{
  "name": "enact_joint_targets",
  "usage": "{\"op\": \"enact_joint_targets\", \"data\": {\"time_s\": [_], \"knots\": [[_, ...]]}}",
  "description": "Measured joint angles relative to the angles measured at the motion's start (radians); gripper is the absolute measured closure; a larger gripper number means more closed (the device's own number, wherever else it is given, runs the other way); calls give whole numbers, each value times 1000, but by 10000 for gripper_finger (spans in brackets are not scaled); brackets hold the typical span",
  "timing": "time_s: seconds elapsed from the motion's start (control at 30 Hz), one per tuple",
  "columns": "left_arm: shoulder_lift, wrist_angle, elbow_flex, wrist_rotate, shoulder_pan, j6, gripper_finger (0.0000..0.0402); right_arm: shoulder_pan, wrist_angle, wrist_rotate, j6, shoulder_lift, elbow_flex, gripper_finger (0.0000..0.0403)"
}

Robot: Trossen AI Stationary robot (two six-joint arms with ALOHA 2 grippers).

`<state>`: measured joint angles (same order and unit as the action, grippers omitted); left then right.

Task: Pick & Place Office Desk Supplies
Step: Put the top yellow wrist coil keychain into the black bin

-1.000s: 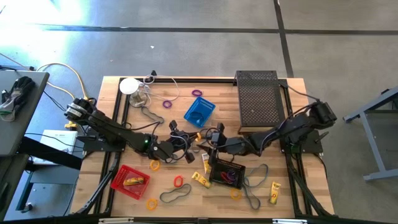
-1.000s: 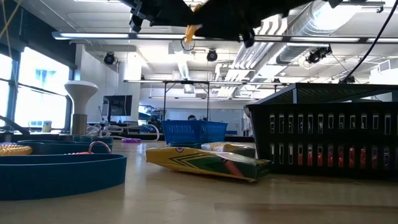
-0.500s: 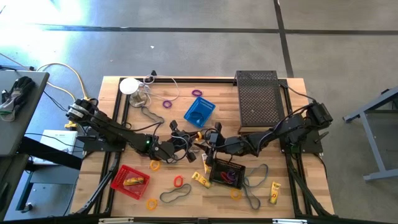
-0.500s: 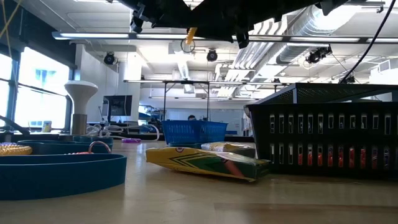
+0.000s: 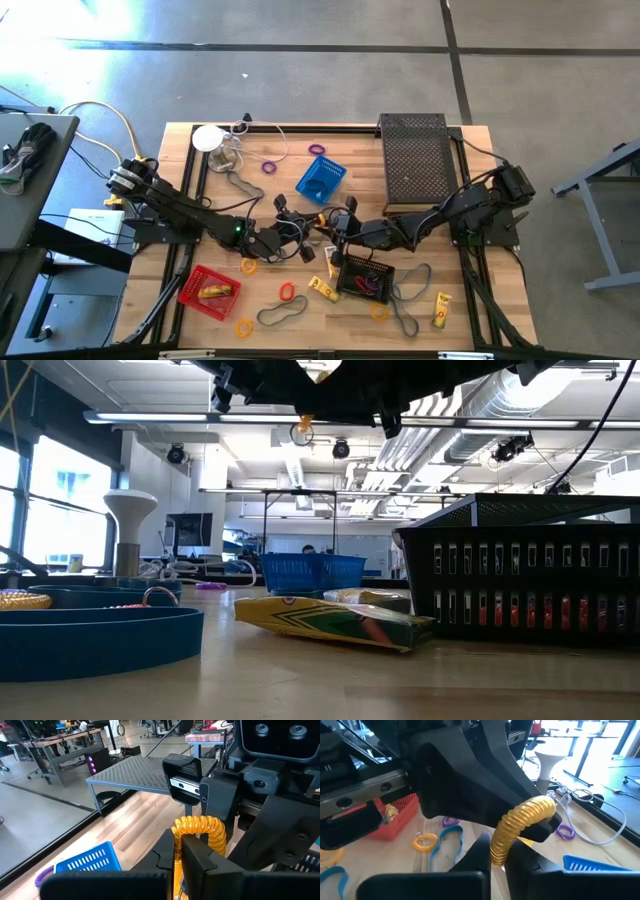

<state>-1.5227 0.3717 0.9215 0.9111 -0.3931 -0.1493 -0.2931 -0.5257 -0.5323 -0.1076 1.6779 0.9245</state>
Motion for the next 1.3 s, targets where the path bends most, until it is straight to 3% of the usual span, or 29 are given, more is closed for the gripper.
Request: {"op": "enact_joint_targets", "data": {"time_s": [0.23, 0.43, 0.7, 0.87, 1.03, 1.13, 1.3], "knots": [[0, 1, 0, -68, 0, 59, 381, -1, 9, 7, 0, 0, 0, 388], [0, 6, -1, -103, -3, 178, 332, -2, 39, 6, 0, 0, 0, 390], [0, 8, -1, -128, -23, 188, 271, -45, 123, -46, 0, -18, 0, 391], [0, 4, -2, -138, -50, 187, 264, -130, 252, -144, -19, -57, 1, 391], [0, -2, -2, -129, -85, 179, 263, -206, 472, -133, -193, -130, 1, 391], [0, -9, -2, -131, -107, 193, 263, -240, 639, -75, -369, -172, 0, 391], [0, -17, -2, -130, -126, 205, 263, -259, 771, 193, -593, -169, 0, 391]]}}
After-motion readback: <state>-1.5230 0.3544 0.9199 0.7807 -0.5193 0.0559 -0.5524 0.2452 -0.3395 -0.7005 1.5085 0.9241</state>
